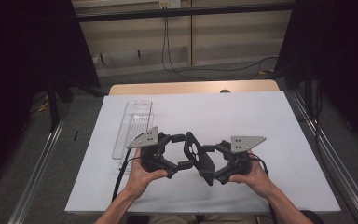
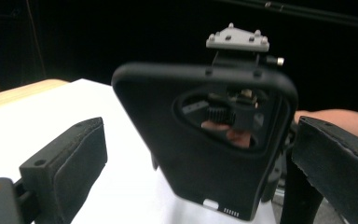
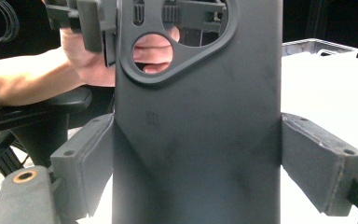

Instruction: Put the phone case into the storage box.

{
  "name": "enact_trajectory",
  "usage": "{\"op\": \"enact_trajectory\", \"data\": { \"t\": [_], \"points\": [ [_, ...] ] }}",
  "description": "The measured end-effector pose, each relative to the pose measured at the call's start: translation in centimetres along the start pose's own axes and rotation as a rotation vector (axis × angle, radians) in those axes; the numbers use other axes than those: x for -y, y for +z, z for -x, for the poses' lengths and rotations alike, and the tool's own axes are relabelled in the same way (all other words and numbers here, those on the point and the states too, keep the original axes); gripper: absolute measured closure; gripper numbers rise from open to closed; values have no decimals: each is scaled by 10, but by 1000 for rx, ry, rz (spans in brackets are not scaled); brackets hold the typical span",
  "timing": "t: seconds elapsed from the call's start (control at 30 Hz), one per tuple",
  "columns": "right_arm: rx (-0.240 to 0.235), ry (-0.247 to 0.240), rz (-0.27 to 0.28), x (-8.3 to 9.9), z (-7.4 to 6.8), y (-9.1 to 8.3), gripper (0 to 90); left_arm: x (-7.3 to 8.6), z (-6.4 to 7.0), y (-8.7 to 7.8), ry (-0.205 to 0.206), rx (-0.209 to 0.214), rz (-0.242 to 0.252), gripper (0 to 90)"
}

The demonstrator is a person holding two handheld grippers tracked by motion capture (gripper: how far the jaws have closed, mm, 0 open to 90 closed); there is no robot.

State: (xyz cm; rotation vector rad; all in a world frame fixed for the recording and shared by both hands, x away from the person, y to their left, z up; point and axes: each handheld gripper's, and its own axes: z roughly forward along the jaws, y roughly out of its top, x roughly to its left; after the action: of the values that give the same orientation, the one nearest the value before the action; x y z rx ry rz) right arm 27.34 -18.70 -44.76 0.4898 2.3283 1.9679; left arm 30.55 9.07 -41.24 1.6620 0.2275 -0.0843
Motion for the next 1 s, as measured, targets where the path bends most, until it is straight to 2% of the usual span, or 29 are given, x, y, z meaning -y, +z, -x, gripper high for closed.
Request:
{"op": "enact_trajectory", "data": {
  "t": [0.17,0.2,0.27,0.3,0.33,0.47,0.7,0.9,1.0],
  "points": [
    [-15,3,-1,0,0,0,144,0,0,3,-1,-4,0,38],
    [-14,2,-2,0,0,0,144,1,-2,3,9,0,-8,38],
    [-21,5,-1,0,0,1,144,1,-2,4,-1,5,-7,41],
    [-16,4,-4,1,0,1,144,1,-3,4,9,6,-11,42],
    [-22,5,-5,1,0,1,144,2,-3,5,-3,18,6,45],
    [-25,10,3,0,0,1,144,2,-5,6,-5,14,14,51],
    [-34,20,9,1,1,0,144,1,-5,9,6,21,13,46],
    [-53,21,8,1,1,0,143,1,-3,11,-8,36,23,48],
    [-55,21,7,1,0,1,144,1,-2,10,11,45,18,59]
  ]
}}
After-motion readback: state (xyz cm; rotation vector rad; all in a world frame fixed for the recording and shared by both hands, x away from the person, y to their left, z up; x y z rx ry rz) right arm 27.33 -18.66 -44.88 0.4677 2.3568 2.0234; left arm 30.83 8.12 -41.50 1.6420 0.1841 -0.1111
